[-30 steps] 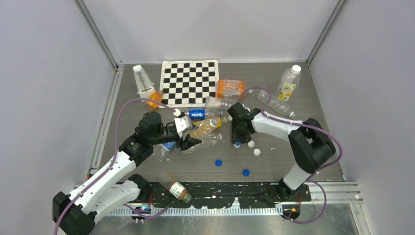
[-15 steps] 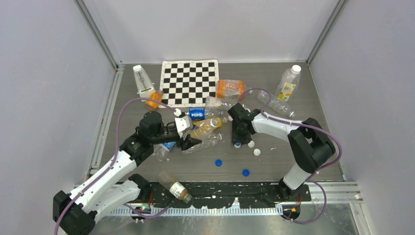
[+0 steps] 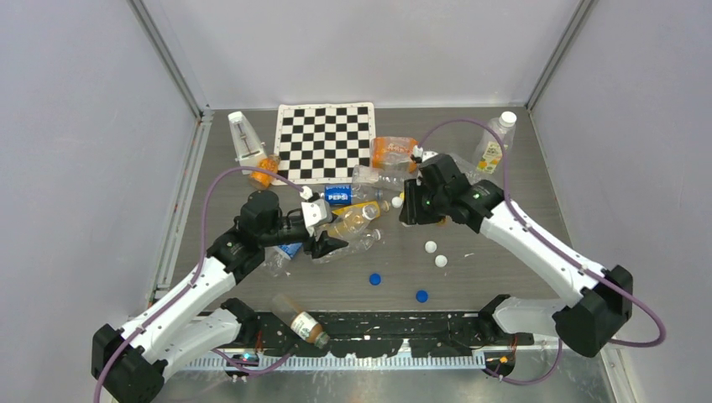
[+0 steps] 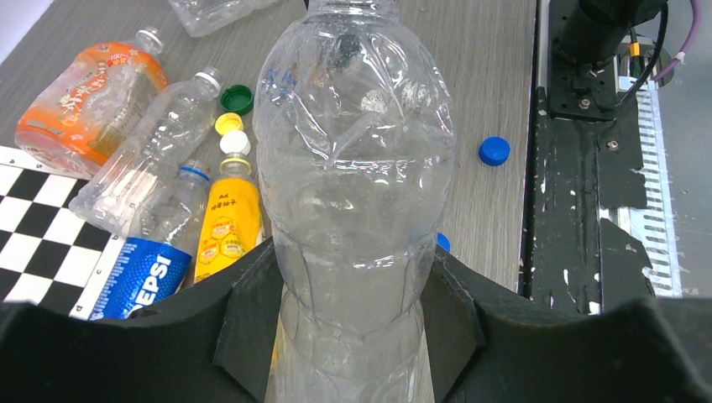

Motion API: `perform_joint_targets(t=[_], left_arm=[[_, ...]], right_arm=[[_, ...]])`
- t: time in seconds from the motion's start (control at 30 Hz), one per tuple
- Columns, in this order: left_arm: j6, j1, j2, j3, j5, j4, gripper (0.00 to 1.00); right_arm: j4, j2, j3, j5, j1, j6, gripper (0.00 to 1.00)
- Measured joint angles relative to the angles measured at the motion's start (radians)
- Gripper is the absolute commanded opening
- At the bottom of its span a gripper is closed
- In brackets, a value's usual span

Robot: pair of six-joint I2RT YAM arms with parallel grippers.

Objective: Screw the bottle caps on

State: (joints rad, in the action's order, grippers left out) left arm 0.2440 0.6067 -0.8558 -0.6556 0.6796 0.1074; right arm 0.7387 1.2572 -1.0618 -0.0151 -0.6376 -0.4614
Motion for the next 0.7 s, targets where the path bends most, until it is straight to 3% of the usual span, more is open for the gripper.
perform_joint_targets(t=[0.23,0.47,0.7], left_arm=[[0.001,0.0,-0.002,0.0,0.021,-0.008,0.0],[0.007,0.0,-0.002,0.0,0.032,-0.008,0.0],[0.021,0.0,-0.002,0.0,0.045,-0.008,0.0]], right_arm=[[0.037,-0.071,-0.169,0.127,0.0,0.153,0.18],[0.06,-0.088,-0.216,0.274,0.0,0.303,0.1],[0.055,-0.089,-0.272,0.466,0.0,0.412,0.09]])
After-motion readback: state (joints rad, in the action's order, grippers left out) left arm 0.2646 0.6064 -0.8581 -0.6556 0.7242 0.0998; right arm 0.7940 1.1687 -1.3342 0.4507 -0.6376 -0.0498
